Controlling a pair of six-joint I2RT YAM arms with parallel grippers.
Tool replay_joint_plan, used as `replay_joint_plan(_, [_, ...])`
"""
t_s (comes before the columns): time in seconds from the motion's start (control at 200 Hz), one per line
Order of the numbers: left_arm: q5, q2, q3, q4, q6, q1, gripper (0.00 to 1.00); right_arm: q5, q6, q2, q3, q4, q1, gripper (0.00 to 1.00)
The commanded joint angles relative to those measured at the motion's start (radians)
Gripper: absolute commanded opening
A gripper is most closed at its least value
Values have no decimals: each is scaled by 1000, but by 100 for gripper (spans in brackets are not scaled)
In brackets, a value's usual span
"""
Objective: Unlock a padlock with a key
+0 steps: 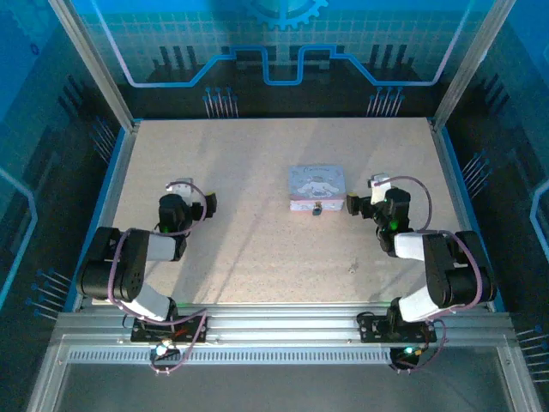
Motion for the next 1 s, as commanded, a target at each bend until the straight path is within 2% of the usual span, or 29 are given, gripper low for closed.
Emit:
replay_joint_plan(0.0, [8,3,17,41,14,13,99,17,-4,6,18,6,1,100])
replay_joint_plan(0.845, [6,2,15,40,14,13,99,12,0,4,16,7,-1,100])
replay_joint_plan(0.995, [20,-18,-21,95,14,13,99,31,20,-23,16,-11,-11,100])
